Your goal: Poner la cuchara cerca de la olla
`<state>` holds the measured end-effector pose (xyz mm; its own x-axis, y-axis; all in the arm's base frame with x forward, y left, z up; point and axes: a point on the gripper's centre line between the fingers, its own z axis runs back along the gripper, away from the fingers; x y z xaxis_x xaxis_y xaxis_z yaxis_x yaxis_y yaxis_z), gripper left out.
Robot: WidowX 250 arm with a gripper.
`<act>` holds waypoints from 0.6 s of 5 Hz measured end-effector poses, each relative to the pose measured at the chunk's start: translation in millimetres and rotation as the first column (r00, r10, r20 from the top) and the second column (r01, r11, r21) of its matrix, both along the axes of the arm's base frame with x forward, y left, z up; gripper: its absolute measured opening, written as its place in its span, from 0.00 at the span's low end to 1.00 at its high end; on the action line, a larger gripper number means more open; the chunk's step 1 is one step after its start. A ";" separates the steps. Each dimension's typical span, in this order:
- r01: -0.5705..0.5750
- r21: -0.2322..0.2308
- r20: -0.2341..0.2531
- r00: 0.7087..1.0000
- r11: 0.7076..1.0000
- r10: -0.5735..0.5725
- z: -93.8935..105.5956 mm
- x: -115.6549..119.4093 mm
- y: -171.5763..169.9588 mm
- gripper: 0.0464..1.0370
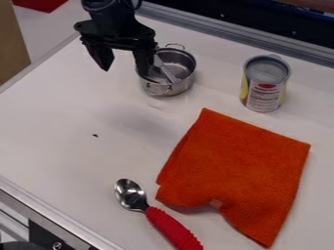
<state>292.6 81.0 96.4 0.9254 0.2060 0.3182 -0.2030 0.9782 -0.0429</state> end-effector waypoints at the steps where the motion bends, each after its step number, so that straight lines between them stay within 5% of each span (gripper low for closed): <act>1: -0.004 -0.015 -0.028 1.000 1.000 0.004 -7.9 -4.0 -2.0 0.96; 3: -0.096 -0.103 -0.101 0.991 0.990 0.086 -2.9 -50.4 -30.1 0.96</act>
